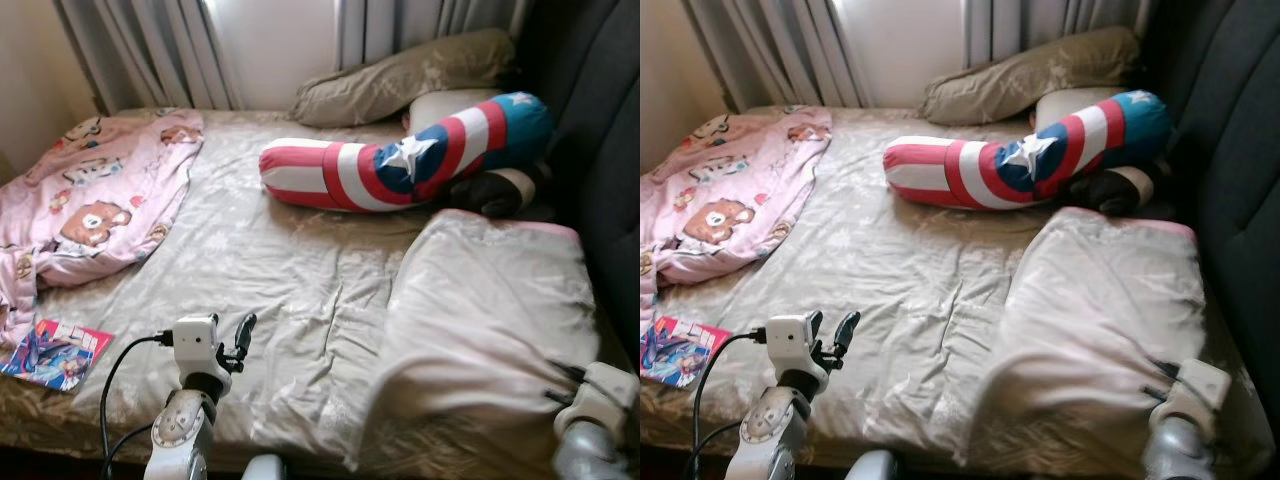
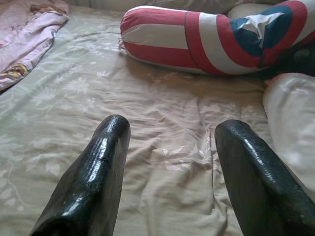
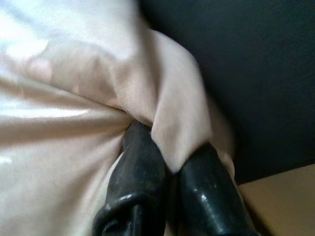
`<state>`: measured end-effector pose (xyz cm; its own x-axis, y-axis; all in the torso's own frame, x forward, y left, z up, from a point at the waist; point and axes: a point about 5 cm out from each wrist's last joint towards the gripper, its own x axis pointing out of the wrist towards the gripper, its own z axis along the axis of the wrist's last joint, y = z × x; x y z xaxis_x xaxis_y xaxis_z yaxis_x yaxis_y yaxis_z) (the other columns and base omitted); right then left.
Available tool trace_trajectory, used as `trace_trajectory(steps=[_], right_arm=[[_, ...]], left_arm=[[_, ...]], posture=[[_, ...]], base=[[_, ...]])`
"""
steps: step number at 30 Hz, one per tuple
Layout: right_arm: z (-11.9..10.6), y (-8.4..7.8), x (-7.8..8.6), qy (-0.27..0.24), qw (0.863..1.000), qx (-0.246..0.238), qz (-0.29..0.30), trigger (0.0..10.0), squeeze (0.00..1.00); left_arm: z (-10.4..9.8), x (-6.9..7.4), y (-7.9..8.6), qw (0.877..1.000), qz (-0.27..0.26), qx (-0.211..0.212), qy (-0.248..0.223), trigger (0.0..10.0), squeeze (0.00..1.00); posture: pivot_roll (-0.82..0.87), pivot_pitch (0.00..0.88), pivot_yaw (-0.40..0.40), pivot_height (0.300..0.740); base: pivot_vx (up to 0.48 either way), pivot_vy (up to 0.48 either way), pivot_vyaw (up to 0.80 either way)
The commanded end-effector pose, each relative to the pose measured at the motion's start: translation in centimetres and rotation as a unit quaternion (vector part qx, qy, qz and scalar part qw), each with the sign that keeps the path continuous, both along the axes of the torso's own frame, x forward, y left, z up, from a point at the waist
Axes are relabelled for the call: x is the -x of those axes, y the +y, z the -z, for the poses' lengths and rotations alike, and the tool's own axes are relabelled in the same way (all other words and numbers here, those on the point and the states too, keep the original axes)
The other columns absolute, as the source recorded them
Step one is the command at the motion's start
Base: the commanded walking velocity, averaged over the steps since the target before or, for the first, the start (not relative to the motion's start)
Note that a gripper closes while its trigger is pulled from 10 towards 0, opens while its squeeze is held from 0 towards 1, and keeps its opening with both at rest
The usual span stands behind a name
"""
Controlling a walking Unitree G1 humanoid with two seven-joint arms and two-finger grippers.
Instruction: Clean up the room
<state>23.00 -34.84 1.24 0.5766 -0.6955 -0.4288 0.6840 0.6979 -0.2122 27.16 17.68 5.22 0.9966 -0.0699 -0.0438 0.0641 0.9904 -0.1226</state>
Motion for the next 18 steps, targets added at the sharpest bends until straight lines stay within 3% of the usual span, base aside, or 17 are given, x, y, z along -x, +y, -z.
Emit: trace_trajectory(steps=[1, 3, 8, 9, 11, 12, 13, 14, 17, 18], right_arm=[[-3.7, -3.4, -0.4, -0.051, 0.995, 0.058, 0.057, 0.0, 0.00], [-5.2, -6.0, 0.8, -0.042, 0.990, 0.088, 0.099, 0.0, 0.00], [-6.6, -8.2, 2.2, -0.028, 0.984, 0.108, 0.141, 0.0, 0.00], [-6.7, -8.5, 2.4, -0.024, 0.983, 0.108, 0.148, 2.0, 0.00], [-6.7, -8.5, 2.4, -0.024, 0.983, 0.108, 0.148, 2.0, 0.00], [-6.7, -8.5, 2.4, -0.023, 0.983, 0.103, 0.149, 10.0, 0.00], [-6.6, -8.4, 2.3, -0.023, 0.983, 0.102, 0.148, 10.0, 0.00], [-6.4, -8.0, 2.0, -0.025, 0.985, 0.098, 0.143, 10.0, 0.19], [-6.1, -7.5, 1.6, -0.028, 0.986, 0.093, 0.137, 10.0, 0.19], [-6.0, -7.2, 1.4, -0.025, 0.986, 0.099, 0.131, 10.0, 0.84]], left_arm=[[-0.2, -0.1, 0.3, 1.000, -0.007, 0.003, -0.008, 10.0, 0.00], [-0.2, -0.1, 0.4, 1.000, -0.007, 0.002, -0.008, 10.0, 0.00], [0.0, 0.1, 0.7, 1.000, -0.010, 0.000, -0.006, 10.0, 0.00], [0.1, 0.2, 0.8, 1.000, -0.010, -0.001, -0.004, 10.0, 0.00], [0.1, 0.2, 0.8, 1.000, -0.010, -0.001, -0.004, 10.0, 0.00], [0.2, 0.2, 0.9, 1.000, -0.009, -0.002, -0.002, 10.0, 0.00], [0.2, 0.2, 0.9, 1.000, -0.008, -0.003, -0.002, 10.0, 0.00], [0.3, 0.2, 0.8, 1.000, -0.006, -0.004, -0.001, 10.0, 0.00], [0.3, 0.2, 0.8, 1.000, -0.005, -0.005, 0.000, 10.0, 0.00], [0.3, 0.2, 0.8, 1.000, -0.004, -0.005, -0.001, 10.0, 0.00]], posture=[[-0.01, 0.000, 0.015, 0.660], [-0.01, 0.000, 0.017, 0.660], [-0.01, 0.000, 0.021, 0.660], [-0.01, 0.000, 0.024, 0.660], [-0.01, 0.000, 0.024, 0.660], [-0.01, 0.000, 0.028, 0.660], [-0.01, 0.000, 0.031, 0.660], [0.00, 0.000, 0.032, 0.660], [0.00, 0.000, 0.032, 0.660], [0.00, 0.000, 0.034, 0.660]], base=[[0.000, 0.000, 0.00], [0.000, 0.000, 0.00], [0.000, 0.000, 0.00], [0.000, 0.000, 0.00], [0.000, 0.000, 0.00], [0.000, 0.000, 0.00], [0.000, 0.000, 0.00], [0.000, 0.000, 0.00], [0.000, 0.000, 0.00], [0.000, 0.000, 0.00]])
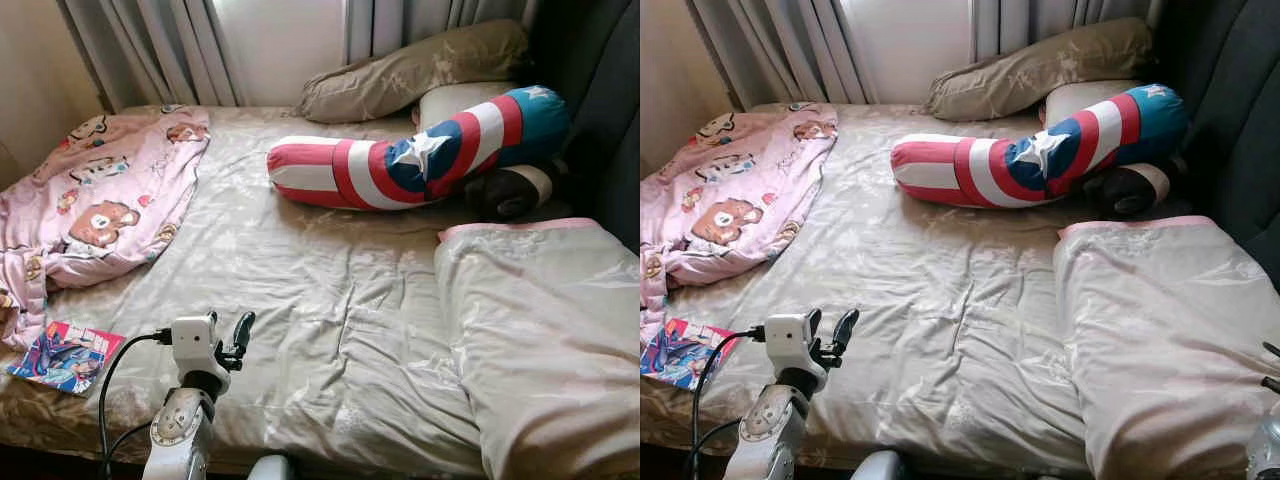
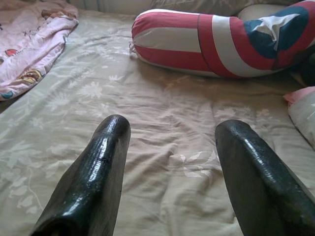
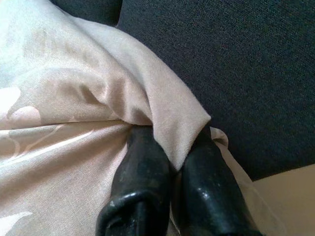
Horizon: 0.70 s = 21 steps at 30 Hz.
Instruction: Clean up the room
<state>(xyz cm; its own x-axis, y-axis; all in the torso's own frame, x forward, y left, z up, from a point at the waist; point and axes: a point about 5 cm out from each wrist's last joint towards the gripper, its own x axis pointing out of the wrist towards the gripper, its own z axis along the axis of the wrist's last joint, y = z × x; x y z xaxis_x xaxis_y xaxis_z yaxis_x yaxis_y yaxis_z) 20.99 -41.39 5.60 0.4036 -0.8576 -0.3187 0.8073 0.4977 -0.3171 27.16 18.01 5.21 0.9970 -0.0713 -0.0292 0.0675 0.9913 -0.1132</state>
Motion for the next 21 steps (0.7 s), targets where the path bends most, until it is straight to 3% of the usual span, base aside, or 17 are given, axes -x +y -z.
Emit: trace_trajectory(steps=[1, 6, 9, 11, 12, 14, 15, 16, 19, 21], right_arm=[[-1.6, -0.6, -0.7, -0.033, 0.999, 0.030, 0.022, 10.0, 0.84], [-2.2, -0.4, -1.4, -0.032, 0.998, 0.056, 0.011, 10.0, 0.82], [-3.0, 0.1, -2.5, -0.022, 0.995, 0.095, -0.028, 10.0, 0.79], [-3.3, 0.5, -3.1, -0.045, 0.994, 0.091, -0.045, 10.0, 0.75], [-3.4, 1.7, -4.4, -0.069, 0.989, 0.084, -0.100, 10.0, 0.00], [-3.4, 2.6, -5.2, -0.076, 0.984, 0.083, -0.138, 10.0, 0.00], [-3.1, 3.9, -6.2, -0.091, 0.977, 0.061, -0.185, 10.0, 0.00], [-1.9, 6.4, -7.3, -0.097, 0.964, 0.017, -0.245, 10.0, 0.00], [0.7, 10.5, -8.0, -0.098, 0.942, -0.056, -0.317, 10.0, 0.00], [1.1, 11.2, -8.0, -0.091, 0.938, -0.062, -0.329, 10.0, 0.00]], left_arm=[[0.3, 0.1, 0.4, 1.000, -0.005, -0.001, 0.006, 10.0, 0.00], [0.3, 0.1, 0.4, 1.000, -0.004, -0.001, 0.007, 10.0, 0.00], [0.4, 0.2, 0.3, 1.000, -0.004, -0.001, 0.009, 10.0, 0.00], [0.5, 0.2, 0.3, 1.000, -0.003, 0.000, 0.009, 10.0, 0.00], [0.6, 0.3, 0.2, 1.000, -0.003, 0.002, 0.012, 10.0, 0.00], [0.8, 0.3, 0.2, 1.000, -0.003, 0.002, 0.013, 10.0, 0.00], [1.0, 0.3, 0.2, 1.000, -0.004, 0.005, 0.018, 10.0, 0.00], [1.5, 0.5, 0.3, 0.999, -0.009, 0.009, 0.030, 10.0, 0.00], [2.4, 0.6, 0.5, 0.998, -0.019, 0.016, 0.050, 10.0, 0.00], [2.4, 0.6, 0.5, 0.998, -0.020, 0.017, 0.050, 10.0, 0.00]], posture=[[0.00, 0.000, 0.034, 0.660], [0.01, 0.000, 0.033, 0.660], [0.01, 0.000, 0.033, 0.660], [0.01, 0.000, 0.030, 0.660], [0.01, 0.000, 0.030, 0.660], [0.01, 0.000, 0.029, 0.660], [0.01, 0.000, 0.029, 0.660], [0.01, 0.000, 0.031, 0.660], [0.01, 0.000, 0.027, 0.660], [0.01, 0.000, 0.027, 0.660]], base=[[0.000, 0.000, 0.00], [0.000, 0.000, 0.00], [0.000, 0.000, 0.00], [0.000, 0.000, 0.00], [0.000, 0.000, 0.00], [0.000, 0.000, 0.00], [0.000, 0.000, 0.00], [0.000, 0.000, 0.00], [0.000, 0.000, 0.00], [0.000, 0.000, 0.00]])
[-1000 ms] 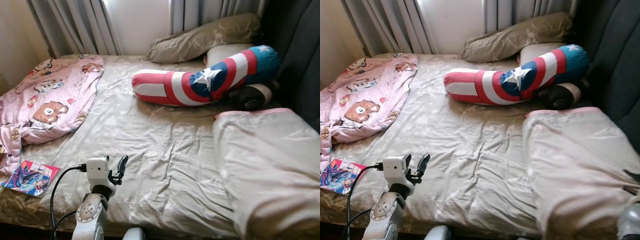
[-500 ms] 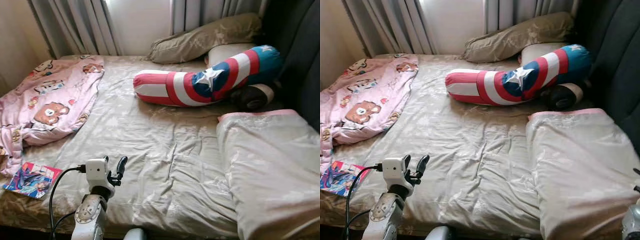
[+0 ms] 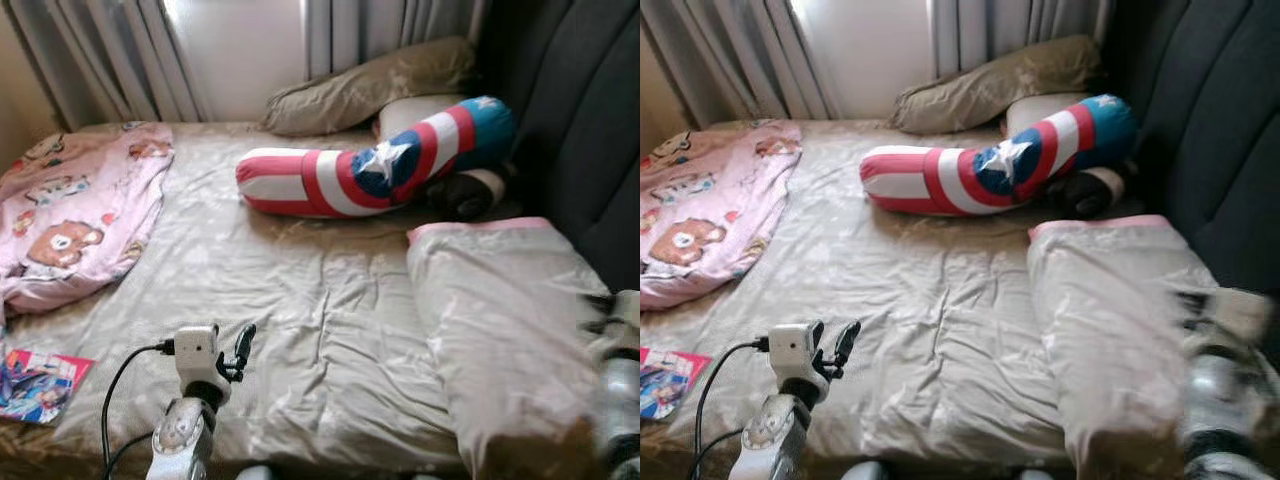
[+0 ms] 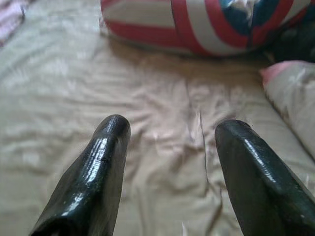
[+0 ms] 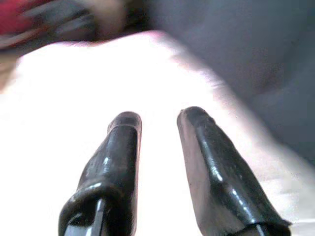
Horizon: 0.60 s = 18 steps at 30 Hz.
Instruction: Clean up the room
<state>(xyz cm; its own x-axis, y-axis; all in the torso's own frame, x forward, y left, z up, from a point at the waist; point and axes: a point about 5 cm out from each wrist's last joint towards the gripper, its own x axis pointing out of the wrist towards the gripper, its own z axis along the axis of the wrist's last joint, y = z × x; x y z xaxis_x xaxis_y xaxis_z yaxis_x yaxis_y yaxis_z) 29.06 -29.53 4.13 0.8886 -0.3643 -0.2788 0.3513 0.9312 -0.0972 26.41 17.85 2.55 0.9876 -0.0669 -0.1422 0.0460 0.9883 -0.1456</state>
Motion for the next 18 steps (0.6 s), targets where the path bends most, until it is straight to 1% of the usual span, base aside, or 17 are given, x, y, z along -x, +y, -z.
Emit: trace_trajectory(steps=[1, 2, 3, 4, 6, 7, 8, 10, 14, 16, 18], right_arm=[[0.3, 0.0, 0.2, 0.013, 1.000, 0.004, -0.017, 10.0, 0.00], [0.3, 0.0, 0.2, 0.013, 1.000, 0.004, -0.017, 10.0, 0.00], [2.1, 1.7, 0.8, 0.039, 0.999, -0.029, -0.022, 10.0, 0.00], [2.1, 1.7, 0.8, 0.039, 0.999, -0.029, -0.022, 10.0, 0.00], [3.9, 3.5, 1.6, 0.067, 0.995, -0.067, -0.032, 10.0, 0.00], [5.1, 4.9, 2.3, 0.091, 0.991, -0.088, -0.050, 10.0, 0.00], [5.6, 5.4, 2.6, 0.101, 0.989, -0.094, -0.060, 10.0, 0.00], [6.0, 5.9, 2.8, 0.108, 0.987, -0.099, -0.069, 10.0, 0.00], [7.9, 7.2, 4.6, 0.154, 0.977, -0.125, -0.076, 10.0, 0.00], [8.8, 7.9, 5.6, 0.183, 0.971, -0.129, -0.088, 10.0, 0.00], [9.1, 8.2, 5.9, 0.193, 0.969, -0.128, -0.091, 10.0, 0.00]], left_arm=[[-0.1, -0.2, 0.7, 1.000, -0.018, 0.004, -0.005, 10.0, 0.00], [-0.1, -0.2, 0.7, 1.000, -0.018, 0.004, -0.005, 10.0, 0.00], [0.2, -0.2, 0.6, 1.000, -0.017, 0.003, 0.003, 10.0, 0.00], [0.2, -0.2, 0.6, 1.000, -0.017, 0.003, 0.003, 10.0, 0.00], [0.7, -0.2, 0.5, 1.000, -0.015, 0.002, 0.015, 10.0, 0.00], [1.2, 0.0, 0.5, 0.999, -0.015, 0.002, 0.028, 10.0, 0.00], [1.5, 0.1, 0.5, 0.999, -0.014, 0.002, 0.035, 10.0, 0.00], [1.7, 0.2, 0.5, 0.999, -0.014, 0.002, 0.040, 10.0, 0.00], [3.1, 0.6, 0.5, 0.997, -0.017, 0.001, 0.079, 10.0, 0.00], [3.5, 0.7, 0.7, 0.995, -0.029, 0.013, 0.092, 10.0, 0.00], [3.8, 0.8, 0.8, 0.994, -0.035, 0.017, 0.103, 10.0, 0.00]], posture=[[0.01, 0.000, 0.026, 0.660], [0.01, 0.000, 0.026, 0.660], [0.02, 0.000, 0.023, 0.665], [0.02, 0.000, 0.023, 0.665], [0.02, 0.000, 0.028, 0.675], [0.02, 0.000, 0.029, 0.685], [0.02, 0.000, 0.029, 0.690], [0.02, 0.000, 0.031, 0.700], [0.02, 0.000, 0.031, 0.720], [0.02, 0.000, 0.032, 0.740], [0.03, 0.000, 0.033, 0.740]], base=[[0.000, 0.000, 0.00], [0.000, 0.000, 0.00], [0.000, 0.000, 0.00], [0.000, 0.000, 0.00], [0.000, 0.000, 0.00], [0.000, 0.000, 0.00], [0.000, 0.000, 0.00], [0.000, 0.000, 0.00], [0.000, 0.000, 0.00], [0.000, 0.000, 0.00], [0.000, 0.000, 0.00]])
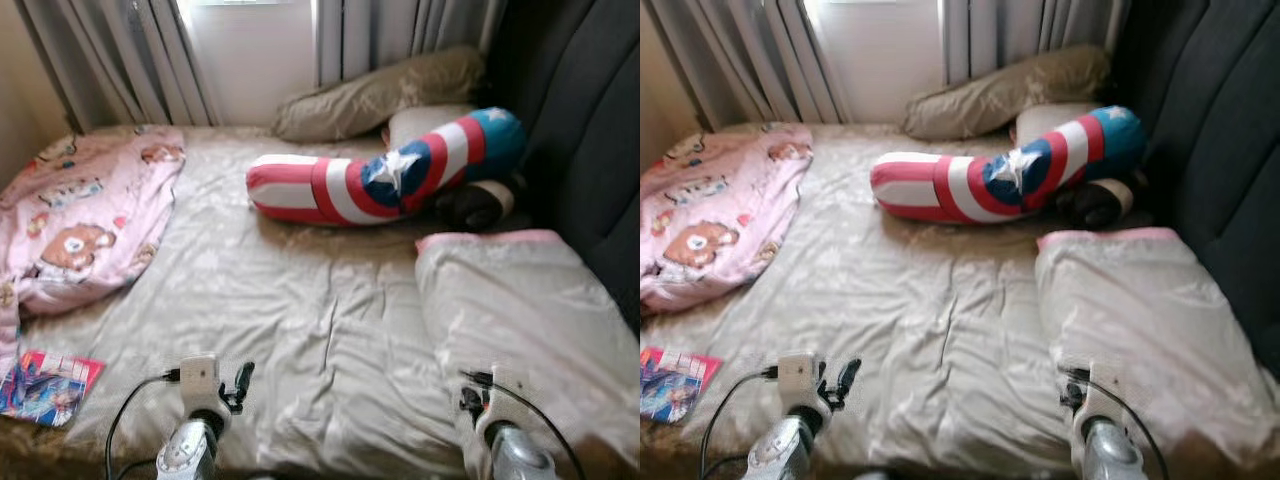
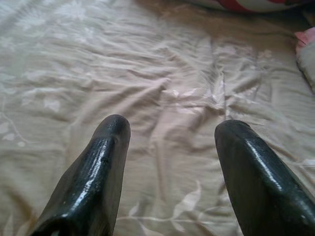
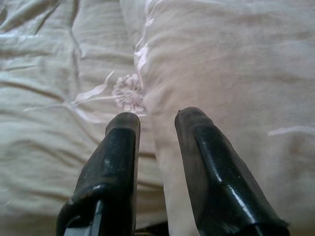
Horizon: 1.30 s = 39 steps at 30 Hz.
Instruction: Clean up the room
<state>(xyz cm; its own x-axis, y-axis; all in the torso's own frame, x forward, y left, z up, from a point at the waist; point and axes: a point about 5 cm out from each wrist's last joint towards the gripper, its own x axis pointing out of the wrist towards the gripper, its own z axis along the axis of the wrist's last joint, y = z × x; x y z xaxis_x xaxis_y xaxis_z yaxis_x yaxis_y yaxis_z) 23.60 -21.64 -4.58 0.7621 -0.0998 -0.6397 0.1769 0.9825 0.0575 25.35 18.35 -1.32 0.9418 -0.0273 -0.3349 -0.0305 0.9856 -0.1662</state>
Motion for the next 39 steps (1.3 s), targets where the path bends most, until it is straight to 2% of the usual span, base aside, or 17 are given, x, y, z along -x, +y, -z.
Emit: trace_trajectory(steps=[1, 2, 7, 11, 14, 18, 20, 22, 29, 32, 36, 39], right_arm=[[0.6, 0.3, 0.6, 0.020, 1.000, -0.002, -0.007, 10.0, 0.00], [0.9, 0.5, 1.0, 0.029, 1.000, -0.006, 0.000, 10.0, 0.00], [1.7, 1.3, 2.0, 0.052, 0.999, -0.006, -0.015, 10.0, 0.00], [2.5, 1.5, 3.2, 0.083, 0.996, 0.001, -0.014, 10.0, 0.00], [2.7, 2.1, 3.3, 0.091, 0.996, 0.007, -0.021, 10.0, 0.00], [2.8, 2.9, 3.4, 0.090, 0.995, 0.000, -0.031, 10.0, 0.00], [3.1, 3.6, 3.7, 0.098, 0.994, -0.002, -0.047, 10.0, 0.00], [3.2, 3.8, 3.9, 0.102, 0.993, -0.001, -0.052, 10.0, 0.00], [3.6, 4.0, 4.6, 0.116, 0.992, 0.002, -0.056, 10.0, 0.00], [3.7, 4.0, 4.8, 0.119, 0.991, 0.002, -0.058, 10.0, 0.00], [3.8, 4.2, 5.0, 0.124, 0.990, 0.003, -0.066, 10.0, 0.00], [3.8, 4.2, 5.0, 0.125, 0.990, 0.002, -0.067, 10.0, 0.00]], left_arm=[[0.2, -0.1, 0.4, 1.000, -0.015, 0.006, 0.011, 10.0, 0.00], [1.0, 0.4, 0.7, 0.999, -0.018, 0.003, 0.035, 10.0, 0.00], [2.6, 1.9, 1.4, 0.995, -0.040, 0.012, 0.088, 10.0, 0.00], [4.9, 4.4, 1.4, 0.983, -0.044, 0.007, 0.177, 10.0, 0.00], [5.4, 5.2, 1.4, 0.979, -0.047, 0.002, 0.200, 10.0, 0.00], [5.6, 5.4, 1.4, 0.977, -0.058, 0.005, 0.207, 10.0, 0.00], [5.8, 5.7, 1.5, 0.976, -0.041, -0.016, 0.214, 10.0, 0.00], [5.8, 5.8, 1.8, 0.975, -0.038, -0.020, 0.217, 10.0, 0.00], [6.3, 7.5, 4.2, 0.968, -0.037, -0.044, 0.244, 10.0, 0.00], [6.6, 8.4, 4.5, 0.962, -0.008, -0.081, 0.261, 10.0, 0.00], [7.0, 9.2, 4.7, 0.957, -0.019, -0.084, 0.279, 10.0, 0.00], [7.0, 9.2, 4.6, 0.956, -0.020, -0.081, 0.281, 10.0, 0.00]], posture=[[0.03, 0.000, 0.034, 0.740], [0.02, 0.000, 0.038, 0.740], [0.02, 0.000, 0.042, 0.740], [0.02, 0.000, 0.056, 0.740], [0.02, 0.000, 0.057, 0.740], [0.02, 0.000, 0.055, 0.740], [0.02, 0.000, 0.064, 0.740], [0.02, 0.000, 0.064, 0.740], [0.02, 0.000, 0.060, 0.740], [0.04, 0.000, 0.048, 0.740], [0.04, 0.000, 0.049, 0.740], [0.04, 0.000, 0.051, 0.740]], base=[[0.000, 0.000, 0.00], [0.000, 0.000, 0.00], [0.000, 0.000, 0.00], [0.000, 0.000, 0.00], [0.000, 0.000, 0.00], [0.000, 0.000, 0.00], [0.000, 0.000, 0.00], [0.000, 0.000, 0.00], [0.000, 0.000, 0.00], [0.000, 0.000, 0.00], [0.000, 0.000, 0.00], [0.000, 0.000, 0.00]])
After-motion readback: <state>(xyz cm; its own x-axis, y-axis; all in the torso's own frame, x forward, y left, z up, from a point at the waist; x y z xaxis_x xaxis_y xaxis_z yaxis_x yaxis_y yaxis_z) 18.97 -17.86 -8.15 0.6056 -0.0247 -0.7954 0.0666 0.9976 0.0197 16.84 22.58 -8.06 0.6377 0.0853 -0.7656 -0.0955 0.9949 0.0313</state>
